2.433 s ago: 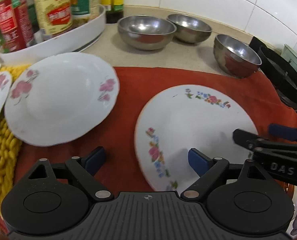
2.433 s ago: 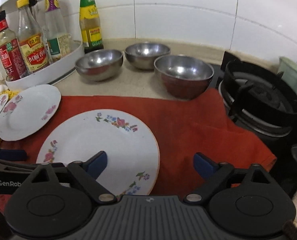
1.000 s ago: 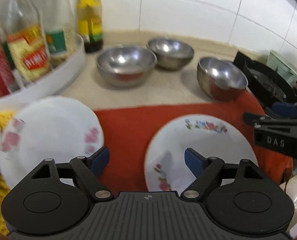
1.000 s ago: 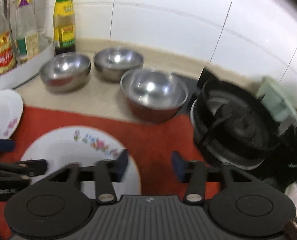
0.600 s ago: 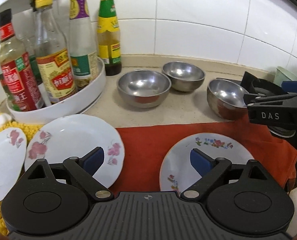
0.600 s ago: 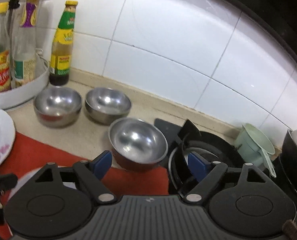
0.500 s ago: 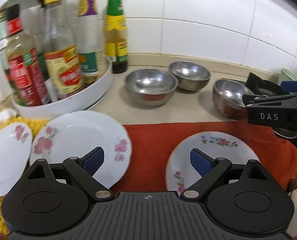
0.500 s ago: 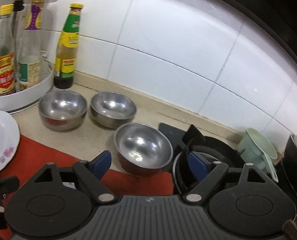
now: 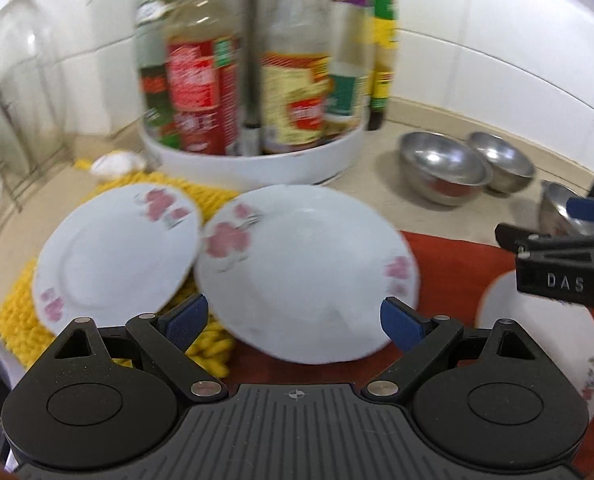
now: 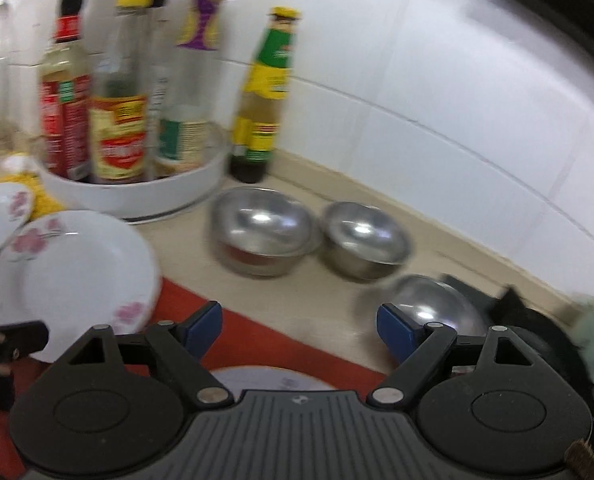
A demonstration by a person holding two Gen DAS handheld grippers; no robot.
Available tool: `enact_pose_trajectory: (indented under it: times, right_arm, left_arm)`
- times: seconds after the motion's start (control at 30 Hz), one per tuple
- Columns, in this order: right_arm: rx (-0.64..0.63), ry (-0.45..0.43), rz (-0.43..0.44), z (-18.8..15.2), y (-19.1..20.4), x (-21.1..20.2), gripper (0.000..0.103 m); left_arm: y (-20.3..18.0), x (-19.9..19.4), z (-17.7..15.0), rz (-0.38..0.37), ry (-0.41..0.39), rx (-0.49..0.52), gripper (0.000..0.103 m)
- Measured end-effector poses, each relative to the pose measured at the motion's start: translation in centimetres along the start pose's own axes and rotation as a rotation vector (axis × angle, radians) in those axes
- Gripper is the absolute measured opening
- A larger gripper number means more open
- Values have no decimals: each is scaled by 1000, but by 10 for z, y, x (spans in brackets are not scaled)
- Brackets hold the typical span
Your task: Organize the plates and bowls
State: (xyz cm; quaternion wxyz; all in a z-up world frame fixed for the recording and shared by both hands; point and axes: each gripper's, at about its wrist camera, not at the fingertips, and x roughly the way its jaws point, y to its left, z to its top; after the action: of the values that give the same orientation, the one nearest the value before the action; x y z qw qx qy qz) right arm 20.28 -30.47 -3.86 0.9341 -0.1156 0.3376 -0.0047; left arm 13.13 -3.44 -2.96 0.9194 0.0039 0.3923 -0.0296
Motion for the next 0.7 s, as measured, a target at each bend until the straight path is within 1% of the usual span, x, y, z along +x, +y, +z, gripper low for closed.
enact_pose_trajectory:
  times: [0.1, 0.23, 0.33, 0.4, 0.47, 0.53, 0.63, 0.7]
  right_arm:
    - [-19, 6, 67, 4, 17, 10, 79]
    - [-9, 28, 156, 10, 31, 28, 77]
    - [10, 46, 207, 14, 38, 40, 75]
    - [12, 60, 233, 17, 43, 49, 73]
    - [9, 77, 261, 20, 48, 59, 65]
    - [16, 102, 288, 23, 51, 68, 60]
    - [32, 145, 307, 25, 55, 82, 58]
    - [35, 157, 325, 26, 57, 87, 56]
  left_arm:
    - [15, 7, 0, -1, 22, -35, 96]
    - [30, 19, 1, -47, 69, -76, 94]
    - [38, 31, 3, -66, 103, -101, 89]
    - [42, 39, 5, -93, 126, -115, 86]
    - [44, 45, 7, -111, 136, -116, 85]
    - [43, 49, 10, -114, 136, -103, 85]
    - [44, 52, 14, -135, 141, -105, 86]
    - [42, 54, 15, -157, 141, -99, 86]
